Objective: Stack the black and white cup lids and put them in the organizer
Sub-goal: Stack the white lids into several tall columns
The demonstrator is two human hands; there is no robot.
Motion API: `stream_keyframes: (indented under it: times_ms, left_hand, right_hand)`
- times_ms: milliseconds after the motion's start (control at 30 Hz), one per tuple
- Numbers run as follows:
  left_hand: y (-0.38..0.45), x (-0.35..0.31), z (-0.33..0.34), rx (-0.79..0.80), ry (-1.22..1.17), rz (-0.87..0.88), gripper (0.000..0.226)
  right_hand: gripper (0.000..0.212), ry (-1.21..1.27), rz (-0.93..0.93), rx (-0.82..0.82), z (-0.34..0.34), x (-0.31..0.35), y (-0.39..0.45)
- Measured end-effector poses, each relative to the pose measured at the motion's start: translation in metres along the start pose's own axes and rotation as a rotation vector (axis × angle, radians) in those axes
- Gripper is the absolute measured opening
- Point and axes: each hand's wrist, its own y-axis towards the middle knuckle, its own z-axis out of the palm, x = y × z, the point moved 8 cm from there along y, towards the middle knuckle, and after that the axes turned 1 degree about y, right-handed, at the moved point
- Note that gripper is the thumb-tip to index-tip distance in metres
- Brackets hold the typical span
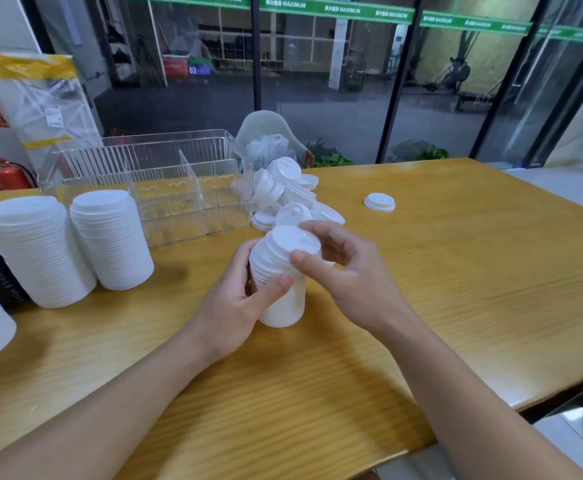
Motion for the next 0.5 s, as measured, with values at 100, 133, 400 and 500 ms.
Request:
stream_keyframes:
  times_ms: [100, 133, 400, 500]
  left_hand:
    - [0.001, 0.001, 0.001, 0.013, -0.039, -0.013, 0.056]
    - [0.001, 0.001, 0.002, 0.015, -0.046, -0.015, 0.056]
    - [0.002, 0.006, -0.005, 0.020, -0.077, -0.038, 0.061]
    - [0.003, 0.004, -0.007, 0.007, -0.090, -0.029, 0.059]
  right_hand:
    - [0.044, -0.113, -0.032, 0.067, 0.013, 0.007, 0.002]
    - [0.045, -0.127, -0.033, 0.074, 0.014, 0.006, 0.003]
    - [0.047, -0.157, -0.037, 0.161, 0.020, 0.006, 0.009]
    - [0.050, -0.154, -0.031, 0.182, 0.021, 0.002, 0.013]
